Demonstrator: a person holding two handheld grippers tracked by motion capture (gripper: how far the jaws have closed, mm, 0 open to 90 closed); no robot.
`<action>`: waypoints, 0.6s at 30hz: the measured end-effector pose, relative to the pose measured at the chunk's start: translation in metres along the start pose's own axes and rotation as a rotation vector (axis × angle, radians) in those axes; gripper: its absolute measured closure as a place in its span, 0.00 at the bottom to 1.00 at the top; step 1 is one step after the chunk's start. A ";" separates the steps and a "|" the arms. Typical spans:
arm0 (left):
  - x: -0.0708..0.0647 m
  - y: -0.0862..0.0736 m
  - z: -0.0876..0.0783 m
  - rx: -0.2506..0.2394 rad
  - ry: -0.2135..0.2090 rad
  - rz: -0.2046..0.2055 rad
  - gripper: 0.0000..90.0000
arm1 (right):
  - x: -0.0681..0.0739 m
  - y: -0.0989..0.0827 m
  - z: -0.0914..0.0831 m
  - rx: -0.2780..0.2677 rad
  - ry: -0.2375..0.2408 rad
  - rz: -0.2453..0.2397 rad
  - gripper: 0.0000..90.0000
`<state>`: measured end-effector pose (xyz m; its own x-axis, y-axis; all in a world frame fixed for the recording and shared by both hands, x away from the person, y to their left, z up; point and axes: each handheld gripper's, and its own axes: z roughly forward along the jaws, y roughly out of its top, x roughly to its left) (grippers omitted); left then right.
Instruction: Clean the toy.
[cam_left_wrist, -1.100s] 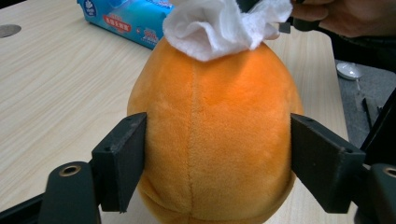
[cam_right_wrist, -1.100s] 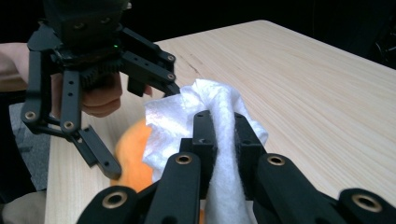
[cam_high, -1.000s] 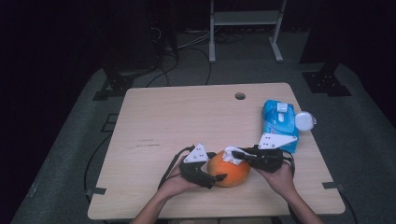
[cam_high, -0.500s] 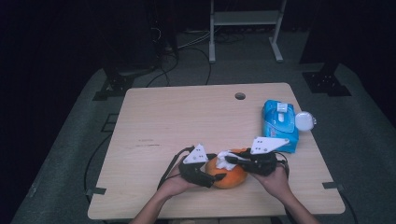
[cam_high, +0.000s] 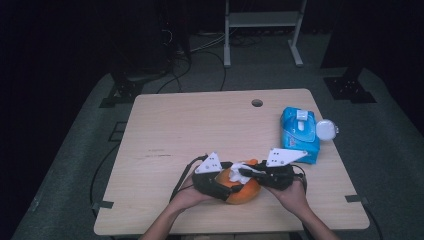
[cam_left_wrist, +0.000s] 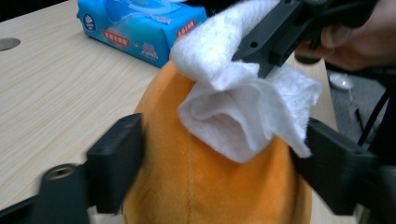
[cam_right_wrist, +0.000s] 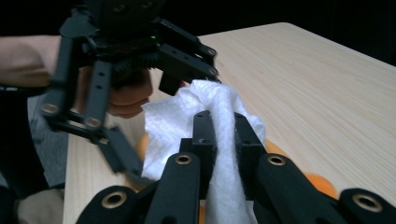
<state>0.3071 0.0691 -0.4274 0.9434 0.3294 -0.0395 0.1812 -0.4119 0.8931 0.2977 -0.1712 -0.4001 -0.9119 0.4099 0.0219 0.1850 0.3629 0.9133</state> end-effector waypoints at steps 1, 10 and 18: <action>0.002 -0.001 -0.001 0.003 -0.001 -0.006 0.27 | 0.000 0.000 0.001 0.004 -0.001 -0.012 0.91; 0.009 -0.003 -0.005 0.002 0.011 -0.043 0.27 | -0.022 -0.011 -0.016 -0.010 -0.057 0.063 0.91; 0.003 -0.001 -0.002 0.012 0.007 -0.009 0.27 | -0.002 -0.002 -0.001 -0.016 -0.016 0.010 0.91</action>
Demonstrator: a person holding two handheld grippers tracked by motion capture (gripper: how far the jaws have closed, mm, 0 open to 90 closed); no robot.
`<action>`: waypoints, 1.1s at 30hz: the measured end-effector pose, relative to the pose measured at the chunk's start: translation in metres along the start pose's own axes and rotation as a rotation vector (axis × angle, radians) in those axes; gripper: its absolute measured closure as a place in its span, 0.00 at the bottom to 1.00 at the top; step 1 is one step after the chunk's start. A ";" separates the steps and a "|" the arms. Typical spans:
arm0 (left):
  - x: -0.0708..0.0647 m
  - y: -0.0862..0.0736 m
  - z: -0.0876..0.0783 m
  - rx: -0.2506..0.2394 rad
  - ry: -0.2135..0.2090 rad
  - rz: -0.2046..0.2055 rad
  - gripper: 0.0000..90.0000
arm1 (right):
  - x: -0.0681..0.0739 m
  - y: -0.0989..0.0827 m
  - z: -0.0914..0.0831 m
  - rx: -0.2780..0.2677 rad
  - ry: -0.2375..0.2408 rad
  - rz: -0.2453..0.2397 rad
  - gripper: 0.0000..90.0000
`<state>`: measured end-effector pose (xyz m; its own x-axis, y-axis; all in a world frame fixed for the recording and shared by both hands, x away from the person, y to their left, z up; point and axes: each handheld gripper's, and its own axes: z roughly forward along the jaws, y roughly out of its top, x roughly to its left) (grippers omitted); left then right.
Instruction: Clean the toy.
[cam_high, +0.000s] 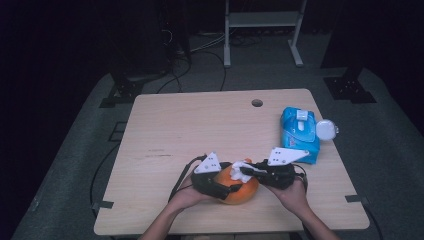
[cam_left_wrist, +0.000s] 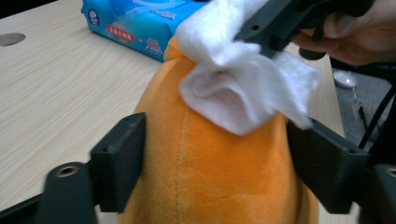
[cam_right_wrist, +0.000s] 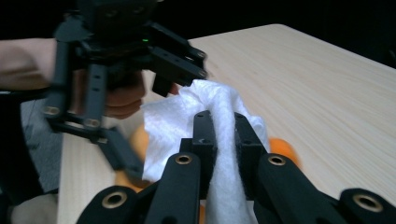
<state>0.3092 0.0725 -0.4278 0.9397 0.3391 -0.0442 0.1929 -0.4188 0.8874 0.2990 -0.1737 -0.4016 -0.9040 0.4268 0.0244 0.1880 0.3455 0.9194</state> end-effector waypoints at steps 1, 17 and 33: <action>0.001 -0.001 -0.002 0.000 0.000 0.001 0.30 | 0.001 0.000 0.000 0.003 -0.003 -0.012 0.91; 0.007 -0.001 -0.005 -0.002 0.004 -0.028 0.24 | -0.001 -0.004 0.000 -0.013 -0.003 0.021 0.91; 0.014 -0.008 -0.011 -0.013 0.009 -0.066 0.33 | -0.007 -0.010 -0.003 -0.008 0.018 0.056 0.91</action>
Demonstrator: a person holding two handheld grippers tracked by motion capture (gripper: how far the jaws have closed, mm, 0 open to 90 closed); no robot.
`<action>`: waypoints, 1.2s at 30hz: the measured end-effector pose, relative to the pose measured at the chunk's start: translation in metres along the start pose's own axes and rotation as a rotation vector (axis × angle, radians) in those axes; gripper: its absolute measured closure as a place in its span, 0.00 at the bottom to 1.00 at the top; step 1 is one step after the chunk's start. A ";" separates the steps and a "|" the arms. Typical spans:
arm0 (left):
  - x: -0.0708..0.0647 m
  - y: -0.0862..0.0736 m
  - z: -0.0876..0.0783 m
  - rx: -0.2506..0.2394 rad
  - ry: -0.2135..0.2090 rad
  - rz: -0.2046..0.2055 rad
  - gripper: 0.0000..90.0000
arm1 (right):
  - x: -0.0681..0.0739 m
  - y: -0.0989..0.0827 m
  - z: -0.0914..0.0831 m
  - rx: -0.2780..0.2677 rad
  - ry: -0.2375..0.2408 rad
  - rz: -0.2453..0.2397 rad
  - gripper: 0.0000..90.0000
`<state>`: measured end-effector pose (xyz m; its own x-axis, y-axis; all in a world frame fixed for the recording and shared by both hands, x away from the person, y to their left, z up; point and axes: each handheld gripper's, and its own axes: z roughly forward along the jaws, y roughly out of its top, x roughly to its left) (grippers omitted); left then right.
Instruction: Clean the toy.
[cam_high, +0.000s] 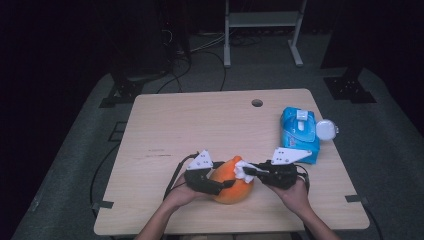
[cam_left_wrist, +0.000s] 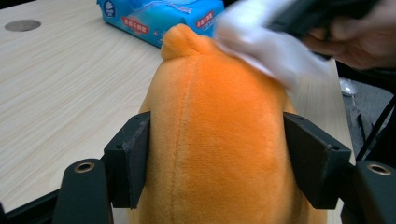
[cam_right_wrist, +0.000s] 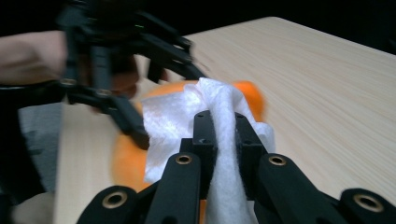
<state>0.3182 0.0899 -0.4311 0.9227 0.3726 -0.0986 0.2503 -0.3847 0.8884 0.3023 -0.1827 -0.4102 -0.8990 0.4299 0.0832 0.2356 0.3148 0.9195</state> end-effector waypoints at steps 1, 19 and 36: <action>0.001 -0.001 0.000 0.000 -0.001 -0.008 0.33 | 0.002 0.001 0.001 -0.001 0.012 -0.005 0.91; -0.005 0.000 0.001 0.003 -0.021 0.034 0.37 | -0.025 -0.009 -0.003 -0.009 -0.033 0.084 0.91; -0.004 0.002 0.005 -0.012 -0.013 0.000 0.34 | -0.025 -0.008 -0.004 -0.020 -0.038 0.097 0.91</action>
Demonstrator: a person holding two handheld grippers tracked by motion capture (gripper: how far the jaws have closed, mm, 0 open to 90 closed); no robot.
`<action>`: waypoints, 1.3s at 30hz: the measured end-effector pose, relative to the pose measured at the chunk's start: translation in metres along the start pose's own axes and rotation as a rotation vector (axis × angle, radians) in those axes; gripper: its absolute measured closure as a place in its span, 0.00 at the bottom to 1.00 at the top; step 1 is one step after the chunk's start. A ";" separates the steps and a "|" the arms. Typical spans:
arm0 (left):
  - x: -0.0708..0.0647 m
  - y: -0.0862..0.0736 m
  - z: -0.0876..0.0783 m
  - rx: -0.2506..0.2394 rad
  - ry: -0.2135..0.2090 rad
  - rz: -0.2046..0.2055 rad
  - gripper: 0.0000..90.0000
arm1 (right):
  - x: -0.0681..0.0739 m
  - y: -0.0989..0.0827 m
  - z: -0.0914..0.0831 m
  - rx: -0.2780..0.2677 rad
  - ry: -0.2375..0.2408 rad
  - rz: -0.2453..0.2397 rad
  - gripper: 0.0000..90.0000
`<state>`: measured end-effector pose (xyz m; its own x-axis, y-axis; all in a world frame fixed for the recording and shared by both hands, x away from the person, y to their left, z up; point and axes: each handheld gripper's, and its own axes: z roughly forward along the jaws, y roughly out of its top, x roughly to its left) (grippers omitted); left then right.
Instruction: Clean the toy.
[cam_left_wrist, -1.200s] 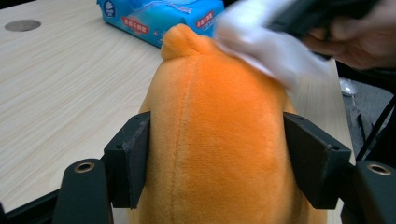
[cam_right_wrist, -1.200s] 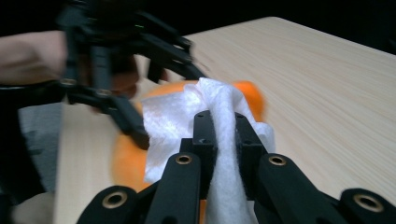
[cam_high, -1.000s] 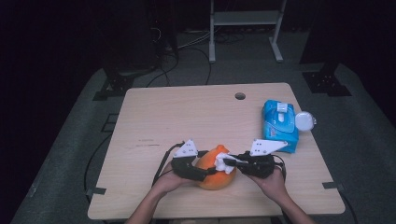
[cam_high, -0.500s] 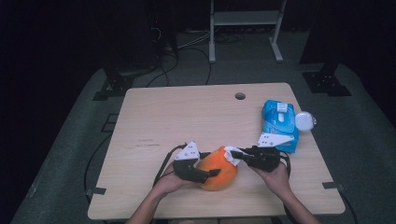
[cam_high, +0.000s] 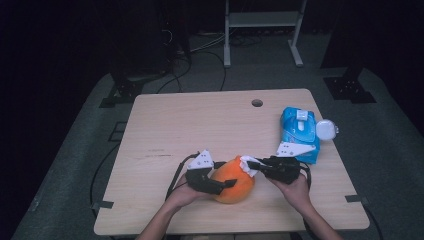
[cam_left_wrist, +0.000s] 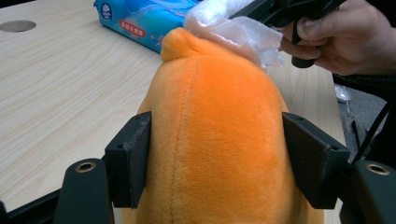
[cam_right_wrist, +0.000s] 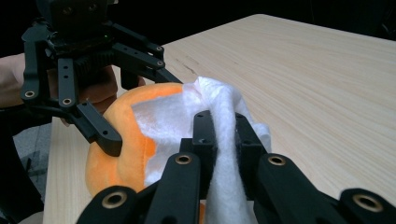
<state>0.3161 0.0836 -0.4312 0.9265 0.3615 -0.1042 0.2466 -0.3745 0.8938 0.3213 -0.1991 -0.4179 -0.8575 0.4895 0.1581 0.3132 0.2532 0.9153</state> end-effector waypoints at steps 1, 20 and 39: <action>-0.001 0.000 0.001 0.000 -0.003 0.006 0.34 | 0.002 0.002 -0.001 -0.007 0.002 -0.002 0.91; -0.027 0.008 0.019 0.019 -0.020 0.123 0.32 | 0.008 0.011 -0.013 -0.009 -0.045 -0.060 0.91; -0.035 0.009 0.025 0.022 -0.017 0.157 0.32 | 0.018 0.013 -0.007 0.049 -0.019 -0.090 0.91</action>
<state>0.2933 0.0458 -0.4303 0.9588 0.2827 0.0282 0.1046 -0.4435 0.8902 0.3069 -0.1928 -0.4006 -0.8754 0.4785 0.0684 0.2553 0.3376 0.9060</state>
